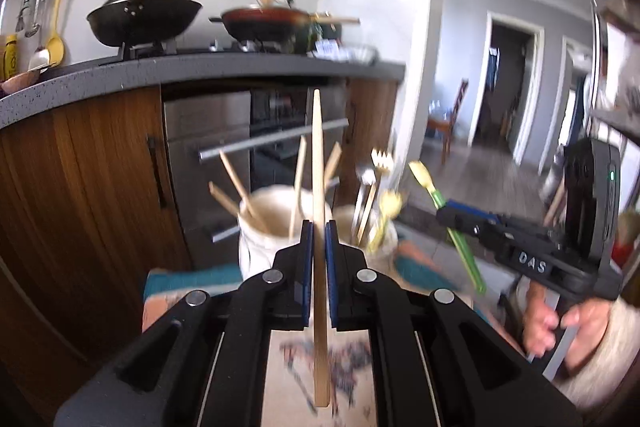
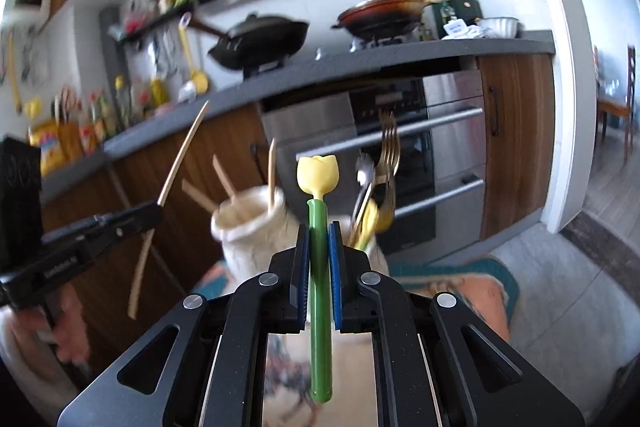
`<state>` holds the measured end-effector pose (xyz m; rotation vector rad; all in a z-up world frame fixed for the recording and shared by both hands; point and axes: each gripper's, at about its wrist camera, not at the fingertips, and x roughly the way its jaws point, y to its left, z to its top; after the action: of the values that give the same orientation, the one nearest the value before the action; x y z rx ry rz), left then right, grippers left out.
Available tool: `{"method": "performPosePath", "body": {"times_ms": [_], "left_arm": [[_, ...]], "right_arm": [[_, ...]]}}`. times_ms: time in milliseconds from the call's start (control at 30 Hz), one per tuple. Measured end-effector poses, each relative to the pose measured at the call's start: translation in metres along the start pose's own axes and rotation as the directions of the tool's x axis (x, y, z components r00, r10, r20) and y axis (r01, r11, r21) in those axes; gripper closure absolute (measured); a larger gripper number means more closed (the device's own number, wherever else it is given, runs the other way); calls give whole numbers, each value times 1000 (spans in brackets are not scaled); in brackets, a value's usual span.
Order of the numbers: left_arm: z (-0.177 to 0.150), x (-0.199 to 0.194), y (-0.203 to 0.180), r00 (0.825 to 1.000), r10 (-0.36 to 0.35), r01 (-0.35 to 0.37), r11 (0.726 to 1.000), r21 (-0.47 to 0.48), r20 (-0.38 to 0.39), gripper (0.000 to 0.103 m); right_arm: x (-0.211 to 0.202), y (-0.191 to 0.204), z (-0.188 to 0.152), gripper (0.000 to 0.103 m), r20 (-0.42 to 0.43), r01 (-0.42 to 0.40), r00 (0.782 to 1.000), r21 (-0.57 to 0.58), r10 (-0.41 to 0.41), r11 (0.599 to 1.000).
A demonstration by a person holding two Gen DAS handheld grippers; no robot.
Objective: Organize utensils
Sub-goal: 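Lift the chopstick with the left gripper while the right carries the spatula over the small pot, then release the chopstick into the tall pot while the right releases the spatula into the small pot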
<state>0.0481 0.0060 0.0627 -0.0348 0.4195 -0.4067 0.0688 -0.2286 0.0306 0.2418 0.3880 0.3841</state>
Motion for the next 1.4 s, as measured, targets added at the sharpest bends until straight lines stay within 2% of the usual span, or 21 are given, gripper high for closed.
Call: {"method": "performPosePath", "body": {"times_ms": [167,233,367,567,733,1000,1200,1400], "left_arm": [[36,22,15,989,-30,43,996,-82,147,97],[41,39,14,986,-28,43,996,-84,165,97],[40,64,8,983,4,6,999,-50,186,97],[34,81,7,968,54,-55,998,-1,244,97],[24,89,7,963,80,-85,996,9,257,97],[3,89,6,973,78,-88,995,39,218,97],[-7,80,3,978,87,-99,994,52,191,97],[-15,78,3,988,84,-95,992,77,131,97]], "right_arm": [[22,-13,26,93,91,-43,995,61,37,997],[34,-16,30,93,106,-58,993,80,50,995],[62,-22,28,93,79,-110,992,125,101,986],[77,-20,21,93,94,-107,991,126,96,986],[89,-13,11,93,104,-67,993,77,59,995],[95,-2,-5,93,104,20,994,-31,-17,999],[87,-1,-16,93,77,28,997,-42,-25,999],[85,-1,-27,92,31,36,999,-34,-35,999]]}}
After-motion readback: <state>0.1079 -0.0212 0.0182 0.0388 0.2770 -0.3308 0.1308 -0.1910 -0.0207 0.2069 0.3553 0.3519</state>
